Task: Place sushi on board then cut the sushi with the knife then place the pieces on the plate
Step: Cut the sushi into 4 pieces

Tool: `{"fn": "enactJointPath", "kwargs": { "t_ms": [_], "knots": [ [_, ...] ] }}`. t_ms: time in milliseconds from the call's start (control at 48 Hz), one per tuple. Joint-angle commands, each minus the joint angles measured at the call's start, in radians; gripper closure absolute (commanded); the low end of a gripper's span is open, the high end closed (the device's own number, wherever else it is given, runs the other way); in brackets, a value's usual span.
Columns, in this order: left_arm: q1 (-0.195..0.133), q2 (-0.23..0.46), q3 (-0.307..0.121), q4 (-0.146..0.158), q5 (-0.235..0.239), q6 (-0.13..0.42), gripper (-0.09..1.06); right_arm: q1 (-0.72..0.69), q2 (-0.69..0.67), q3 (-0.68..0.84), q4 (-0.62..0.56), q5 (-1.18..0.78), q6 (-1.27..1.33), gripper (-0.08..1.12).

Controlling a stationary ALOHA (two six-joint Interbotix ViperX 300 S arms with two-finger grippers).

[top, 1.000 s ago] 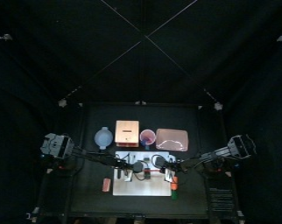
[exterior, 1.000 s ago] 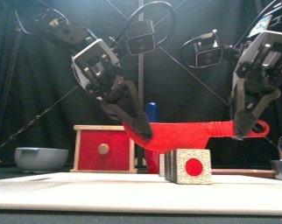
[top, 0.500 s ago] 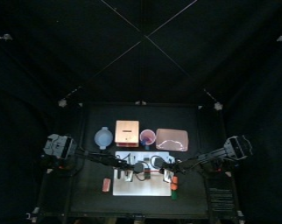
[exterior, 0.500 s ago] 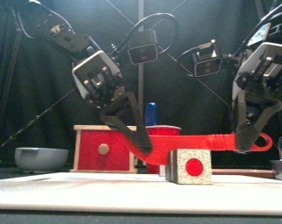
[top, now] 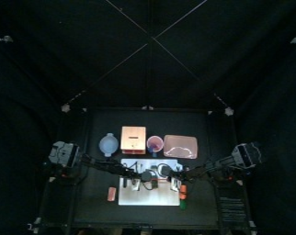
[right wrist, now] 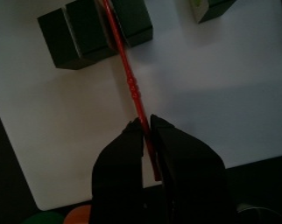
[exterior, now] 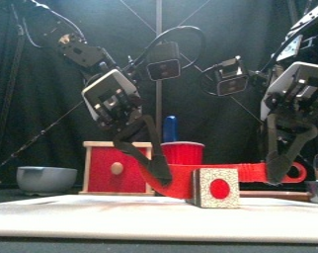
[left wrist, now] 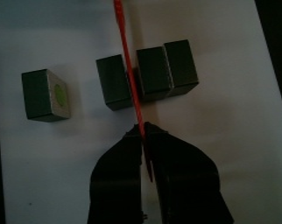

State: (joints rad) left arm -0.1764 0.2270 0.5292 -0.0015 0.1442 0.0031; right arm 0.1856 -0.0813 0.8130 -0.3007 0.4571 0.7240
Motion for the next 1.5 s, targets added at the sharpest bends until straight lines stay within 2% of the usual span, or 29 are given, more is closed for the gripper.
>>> {"fn": "enactJointPath", "kwargs": {
  "t_ms": [21, 271, 417, 625, 750, 896, 1021, 1292, 1500],
  "knots": [
    [0.002, -0.018, 0.002, 0.017, 0.011, 0.005, 0.55, -0.043, -0.020, 0.005, -0.014, 0.011, 0.005, 0.67],
    [0.020, -0.023, 0.002, 0.046, 0.015, 0.003, 0.55, -0.058, -0.021, 0.002, -0.025, 0.011, 0.006, 0.67],
    [0.021, -0.041, 0.000, 0.046, 0.017, 0.003, 0.55, -0.052, -0.043, -0.011, -0.018, 0.015, 0.008, 0.67],
    [0.002, -0.114, 0.000, 0.044, 0.017, 0.003, 0.55, -0.038, -0.124, -0.031, -0.014, 0.048, 0.008, 0.67],
    [-0.025, -0.141, -0.002, 0.046, 0.014, 0.003, 0.55, -0.003, -0.164, -0.029, -0.014, 0.046, 0.011, 0.67],
    [-0.055, -0.133, -0.003, 0.038, 0.009, 0.000, 0.55, 0.031, -0.169, -0.026, 0.006, 0.044, 0.014, 0.67],
    [-0.071, -0.120, -0.011, 0.020, 0.008, 0.000, 0.55, 0.044, -0.158, -0.023, 0.034, 0.044, 0.014, 0.67],
    [-0.083, -0.092, -0.035, 0.000, 0.008, 0.000, 0.55, 0.061, -0.144, -0.017, 0.048, 0.043, 0.015, 0.67],
    [-0.091, -0.087, -0.035, -0.018, 0.008, 0.002, 0.55, 0.064, -0.138, -0.012, 0.061, 0.034, 0.015, 0.67]
  ]
}}
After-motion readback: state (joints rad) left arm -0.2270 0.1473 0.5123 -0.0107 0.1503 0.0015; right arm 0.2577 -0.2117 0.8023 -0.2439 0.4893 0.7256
